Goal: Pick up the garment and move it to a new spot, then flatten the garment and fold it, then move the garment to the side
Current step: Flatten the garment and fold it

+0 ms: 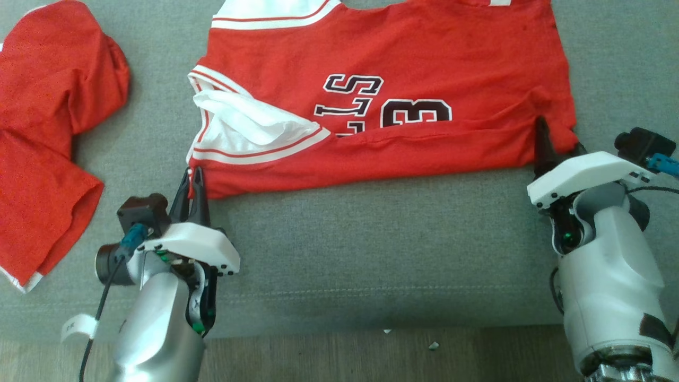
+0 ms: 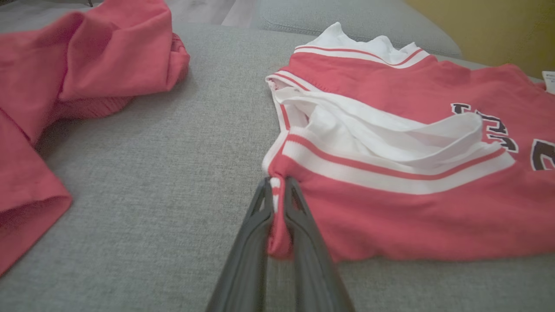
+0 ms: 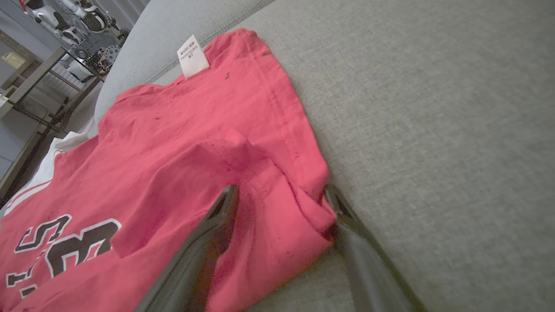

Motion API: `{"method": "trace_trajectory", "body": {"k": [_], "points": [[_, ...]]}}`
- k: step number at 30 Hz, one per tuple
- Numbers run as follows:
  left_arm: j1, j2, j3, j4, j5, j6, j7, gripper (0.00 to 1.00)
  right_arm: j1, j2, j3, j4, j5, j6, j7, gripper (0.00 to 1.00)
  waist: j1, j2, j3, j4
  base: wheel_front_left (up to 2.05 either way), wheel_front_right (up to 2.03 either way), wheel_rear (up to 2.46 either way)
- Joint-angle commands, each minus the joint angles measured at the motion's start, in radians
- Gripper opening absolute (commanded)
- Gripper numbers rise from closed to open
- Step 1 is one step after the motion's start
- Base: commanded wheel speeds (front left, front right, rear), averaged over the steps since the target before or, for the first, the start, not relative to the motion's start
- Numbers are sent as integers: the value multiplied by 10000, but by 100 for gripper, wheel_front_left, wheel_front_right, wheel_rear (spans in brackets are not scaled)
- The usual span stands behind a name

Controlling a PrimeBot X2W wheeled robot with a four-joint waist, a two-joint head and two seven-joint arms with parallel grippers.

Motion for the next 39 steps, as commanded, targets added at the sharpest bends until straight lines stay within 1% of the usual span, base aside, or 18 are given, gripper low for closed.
{"method": "trace_trajectory", "body": {"k": [1,7,13,17,25,32,39], "points": [[-264,133,244,-249,-50,96,-51,0,-134,130,279,-121,-31,63,-60,0,0,0,-1,1,0,0,0],[-127,185,292,-8,3,42,-51,0,-23,38,693,90,-114,63,-269,0,0,0,-326,-122,0,0,0],[343,419,543,122,0,34,-51,0,526,-192,1075,-37,281,63,-157,0,0,0,-936,-353,0,0,0],[756,486,497,175,44,-79,-51,0,1066,-261,1493,-301,775,63,262,0,0,0,-1298,-444,0,0,0],[1842,550,99,377,94,-398,-32,0,2411,-715,2130,-1146,1440,63,1233,0,0,0,-2026,-601,0,0,0],[2409,663,280,-3,-140,-293,-36,0,3152,-1022,1879,-2122,1657,63,1638,0,0,0,-2378,-684,0,0,0],[2464,671,139,-188,-104,-246,22,0,3466,-967,1705,-2662,1511,63,2003,0,0,0,-2370,-688,0,0,0]]}}
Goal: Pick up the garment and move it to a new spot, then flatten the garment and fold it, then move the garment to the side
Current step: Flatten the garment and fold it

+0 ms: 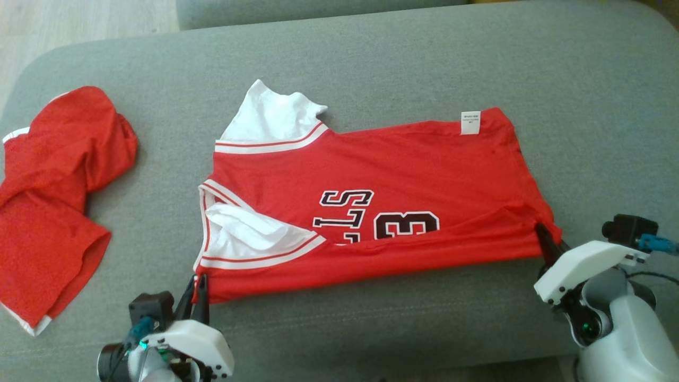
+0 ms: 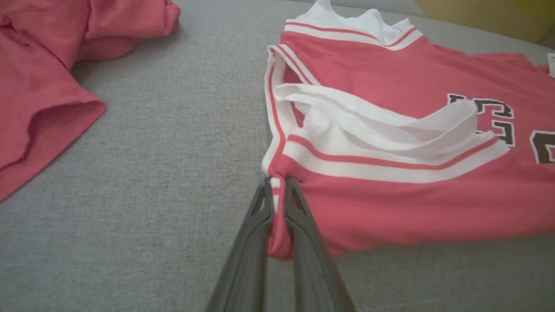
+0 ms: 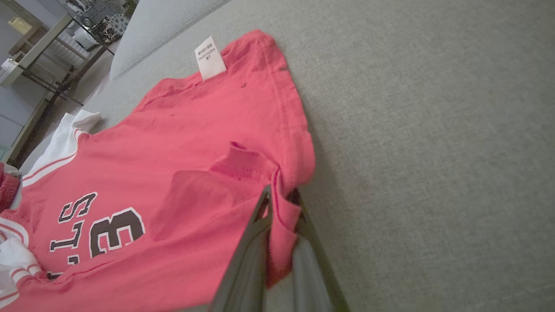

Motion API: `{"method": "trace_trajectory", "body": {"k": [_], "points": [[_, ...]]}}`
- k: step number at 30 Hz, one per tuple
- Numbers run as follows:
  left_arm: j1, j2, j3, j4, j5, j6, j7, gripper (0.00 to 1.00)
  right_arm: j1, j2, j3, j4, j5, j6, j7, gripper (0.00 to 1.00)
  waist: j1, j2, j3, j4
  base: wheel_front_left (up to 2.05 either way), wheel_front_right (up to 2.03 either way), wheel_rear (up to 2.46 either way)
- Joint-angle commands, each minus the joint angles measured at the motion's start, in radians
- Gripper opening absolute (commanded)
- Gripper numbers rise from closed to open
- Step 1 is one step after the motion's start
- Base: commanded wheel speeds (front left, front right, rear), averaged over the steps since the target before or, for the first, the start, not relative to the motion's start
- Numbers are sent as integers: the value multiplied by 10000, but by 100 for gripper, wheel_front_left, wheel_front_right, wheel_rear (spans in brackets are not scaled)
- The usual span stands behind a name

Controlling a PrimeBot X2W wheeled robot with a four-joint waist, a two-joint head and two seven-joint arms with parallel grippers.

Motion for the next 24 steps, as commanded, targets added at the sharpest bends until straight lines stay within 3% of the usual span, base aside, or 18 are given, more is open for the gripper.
{"method": "trace_trajectory", "body": {"k": [1,2,3,4,5,6,12,20,24], "points": [[-216,248,335,-279,2,109,15,0,-38,-108,100,-407,-23,63,9,0,0,0,26,3,0,0,0],[-211,259,303,-264,6,101,56,0,14,-80,55,-457,-50,63,100,0,0,0,39,0,0,0,0],[-199,271,263,-231,8,81,130,0,62,-53,-4,-512,-80,63,184,13,0,0,50,-3,0,0,0],[-185,280,213,-198,9,54,237,0,103,-21,-103,-559,-96,63,261,100,0,0,57,-5,0,0,0],[-183,295,168,-189,18,34,309,27,137,13,-181,-624,-124,63,324,100,0,0,59,-4,0,0,0],[-184,308,148,-204,25,41,334,100,172,36,-199,-743,-170,63,344,100,0,0,64,-4,0,0,0],[-350,401,442,-928,-167,180,162,100,209,172,-494,-1932,-482,63,-104,100,0,0,114,-41,0,0,0],[-1116,275,1016,-3551,-417,81,-78,100,83,-23,511,-4182,-1056,63,-1479,100,0,0,586,-139,0,0,0],[-2081,443,1132,-3947,-447,40,219,100,-275,203,667,-4820,-1318,63,-1686,100,0,0,1156,-335,0,0,0]]}}
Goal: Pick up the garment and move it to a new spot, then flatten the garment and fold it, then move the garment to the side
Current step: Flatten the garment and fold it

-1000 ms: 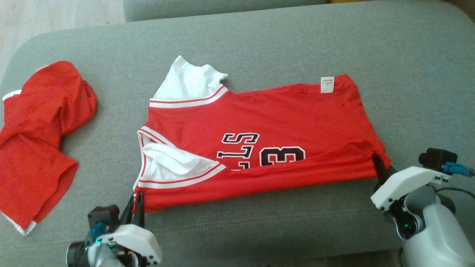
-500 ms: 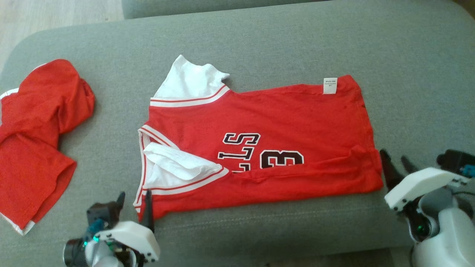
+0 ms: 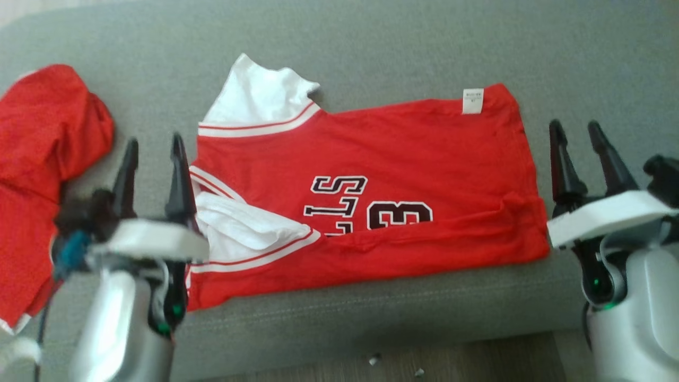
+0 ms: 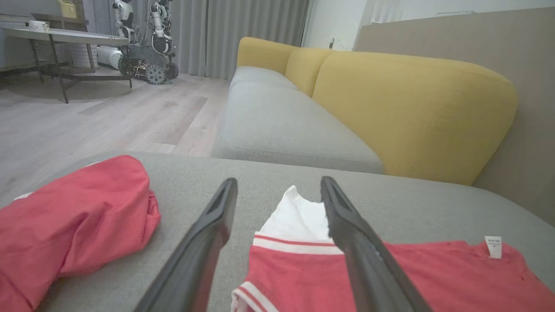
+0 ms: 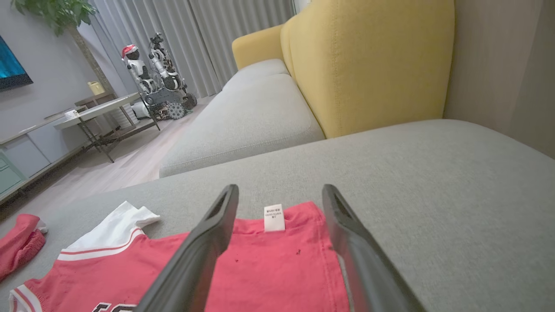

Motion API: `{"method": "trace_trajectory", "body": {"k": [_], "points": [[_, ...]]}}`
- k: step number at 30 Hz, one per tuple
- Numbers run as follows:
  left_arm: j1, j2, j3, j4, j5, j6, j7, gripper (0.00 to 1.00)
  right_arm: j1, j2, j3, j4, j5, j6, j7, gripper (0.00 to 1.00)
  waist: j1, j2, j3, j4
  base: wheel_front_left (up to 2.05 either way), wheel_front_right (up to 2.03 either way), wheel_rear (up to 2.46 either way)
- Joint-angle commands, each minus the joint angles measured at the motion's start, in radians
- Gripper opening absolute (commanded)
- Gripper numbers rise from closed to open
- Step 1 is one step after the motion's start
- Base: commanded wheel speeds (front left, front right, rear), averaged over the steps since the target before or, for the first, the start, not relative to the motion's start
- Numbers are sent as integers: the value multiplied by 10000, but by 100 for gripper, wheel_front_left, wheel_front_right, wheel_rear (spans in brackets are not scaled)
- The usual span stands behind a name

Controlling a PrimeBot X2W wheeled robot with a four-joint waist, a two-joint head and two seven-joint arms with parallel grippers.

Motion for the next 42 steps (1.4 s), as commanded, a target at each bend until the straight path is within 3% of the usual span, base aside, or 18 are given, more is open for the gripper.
{"method": "trace_trajectory", "body": {"k": [1,5,16,23,34,41,42], "points": [[-658,331,425,-241,-40,18,229,100,-447,96,324,-458,-165,63,-60,100,0,0,288,-159,0,0,0],[-1835,987,299,100,300,-15,1393,100,-884,114,658,-661,-278,63,56,100,0,0,842,-447,0,0,0],[-5667,2764,-82,2127,-63,-1555,4906,100,-2530,352,1587,-690,-318,63,43,100,0,0,2463,-1674,0,0,0],[-6976,3531,-682,3237,-263,-1847,6465,100,-2995,530,2015,-530,-244,63,-167,100,0,0,2949,-2185,0,0,0],[-7868,4142,-1783,4433,-779,-1917,7054,100,-3236,653,2058,-143,-154,63,-387,100,0,0,3294,-2635,0,0,0],[-8077,4324,-2285,4953,-665,-1902,6630,100,-3291,651,1995,-26,-179,63,-411,100,0,0,3423,-2619,0,0,0],[-8088,4267,-2314,5044,-681,-1902,6567,89,-3295,646,1973,4,-179,63,-389,100,0,0,3430,-2588,0,0,0]]}}
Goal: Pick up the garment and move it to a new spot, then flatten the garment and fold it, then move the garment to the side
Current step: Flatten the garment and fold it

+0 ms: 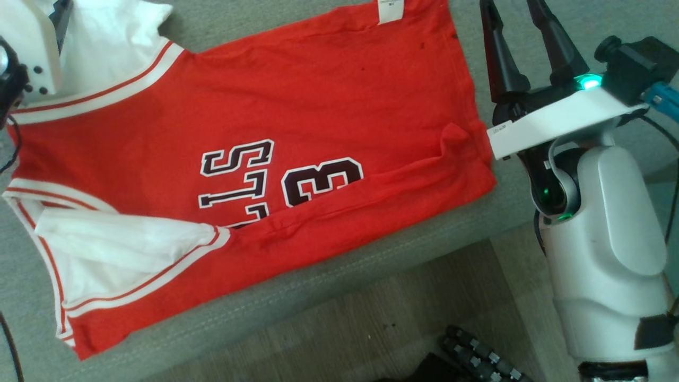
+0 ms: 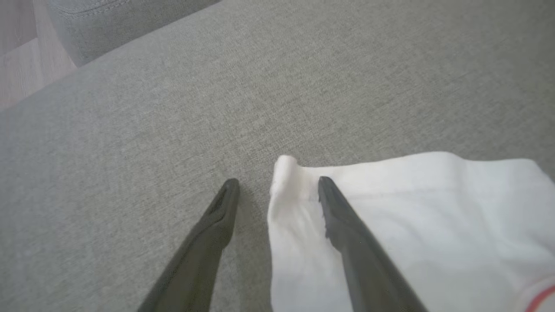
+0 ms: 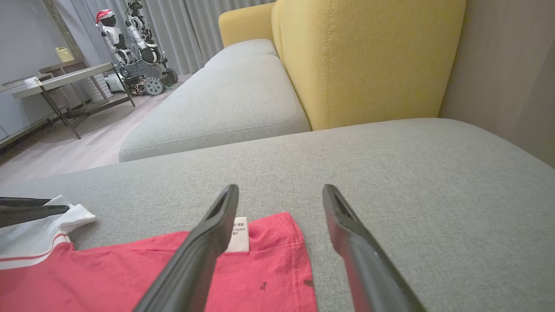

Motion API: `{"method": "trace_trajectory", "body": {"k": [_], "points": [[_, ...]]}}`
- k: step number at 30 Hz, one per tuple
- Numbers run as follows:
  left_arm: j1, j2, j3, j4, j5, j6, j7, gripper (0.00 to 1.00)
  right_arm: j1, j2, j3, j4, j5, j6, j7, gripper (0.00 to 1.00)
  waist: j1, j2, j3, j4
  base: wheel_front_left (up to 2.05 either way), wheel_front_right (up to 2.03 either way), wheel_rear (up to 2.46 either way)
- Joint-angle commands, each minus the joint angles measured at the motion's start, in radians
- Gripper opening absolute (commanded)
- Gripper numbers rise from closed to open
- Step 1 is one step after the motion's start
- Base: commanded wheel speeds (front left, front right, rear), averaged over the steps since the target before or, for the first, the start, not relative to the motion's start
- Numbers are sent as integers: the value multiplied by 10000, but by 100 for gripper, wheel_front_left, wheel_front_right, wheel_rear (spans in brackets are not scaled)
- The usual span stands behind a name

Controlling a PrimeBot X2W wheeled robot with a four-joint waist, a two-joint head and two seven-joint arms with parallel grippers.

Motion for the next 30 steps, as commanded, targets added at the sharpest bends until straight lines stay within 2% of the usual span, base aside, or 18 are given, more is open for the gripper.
{"method": "trace_trajectory", "body": {"k": [1,7,11,22,30], "points": [[-361,421,247,-138,-17,30,-127,0,-163,109,87,-283,34,63,-13,100,-1,0,7,59,0,0,0],[-582,142,271,-75,-101,45,-1160,0,-478,-81,-33,147,614,63,557,100,-1,0,-107,502,0,0,0],[-531,-86,266,-270,-143,91,-1834,0,-1026,-727,34,921,871,63,1166,100,-1,0,-207,964,0,0,0],[-291,-745,242,-750,-236,444,-3265,0,-2620,-2196,1122,3225,1191,63,2765,100,-1,0,-201,1950,0,0,0],[-328,-1065,77,-691,-381,362,-3551,0,-3395,-2650,2143,4205,1197,63,3144,100,-1,0,-55,2211,0,0,0]]}}
